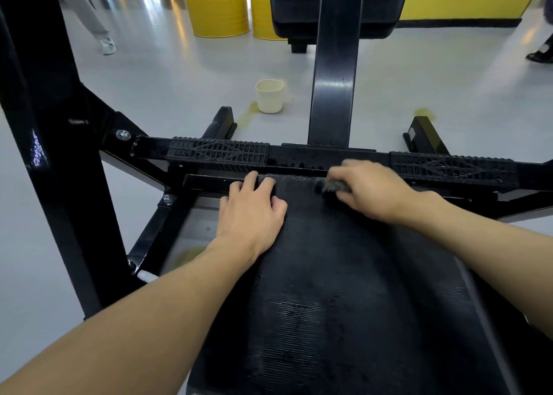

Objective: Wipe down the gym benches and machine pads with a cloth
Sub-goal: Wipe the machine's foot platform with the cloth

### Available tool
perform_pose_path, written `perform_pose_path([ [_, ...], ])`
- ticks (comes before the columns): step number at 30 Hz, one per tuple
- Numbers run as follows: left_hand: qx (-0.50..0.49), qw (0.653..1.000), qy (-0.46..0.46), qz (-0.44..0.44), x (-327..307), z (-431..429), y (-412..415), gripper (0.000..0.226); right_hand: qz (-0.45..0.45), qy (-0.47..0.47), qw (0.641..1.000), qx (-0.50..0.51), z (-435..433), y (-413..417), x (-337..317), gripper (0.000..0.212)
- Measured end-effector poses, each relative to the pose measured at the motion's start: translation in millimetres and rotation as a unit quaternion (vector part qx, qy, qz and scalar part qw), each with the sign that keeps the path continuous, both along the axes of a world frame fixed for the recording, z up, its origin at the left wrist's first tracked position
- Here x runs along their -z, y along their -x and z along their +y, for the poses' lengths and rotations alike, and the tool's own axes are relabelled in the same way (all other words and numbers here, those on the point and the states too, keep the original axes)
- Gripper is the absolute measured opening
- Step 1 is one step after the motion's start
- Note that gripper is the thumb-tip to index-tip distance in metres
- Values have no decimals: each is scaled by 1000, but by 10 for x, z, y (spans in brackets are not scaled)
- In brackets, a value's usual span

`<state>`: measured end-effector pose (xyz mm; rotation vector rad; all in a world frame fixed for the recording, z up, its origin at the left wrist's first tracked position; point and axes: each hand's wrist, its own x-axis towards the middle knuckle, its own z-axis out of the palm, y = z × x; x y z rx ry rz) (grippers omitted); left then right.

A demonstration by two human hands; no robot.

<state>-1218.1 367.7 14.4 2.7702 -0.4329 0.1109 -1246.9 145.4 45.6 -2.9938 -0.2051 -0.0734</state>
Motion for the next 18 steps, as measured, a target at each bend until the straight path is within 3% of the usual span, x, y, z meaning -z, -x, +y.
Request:
perform_pose_path([
  [3,7,1000,-15,-10,6,7,12,42,-47,-6,997,56,-11,-49,71,16],
  [8,102,987,-88,-83,-64,-32,40,42,69,-54,996,-28,64,167,-35,19],
  [10,125,984,-118,-47,-180,-169,99,38,35,-23,999,6,-53,94,-87,22],
  [13,120,971,-194,71,-313,-387,230,73,-10,-3,999,51,-94,9,-76,20],
  [15,129,959,-229,103,-309,-454,271,87,22,-10,1000,11,-32,103,-54,19],
  [18,125,959,-224,118,-319,-463,211,89,74,-34,996,-38,-75,226,-60,19],
])
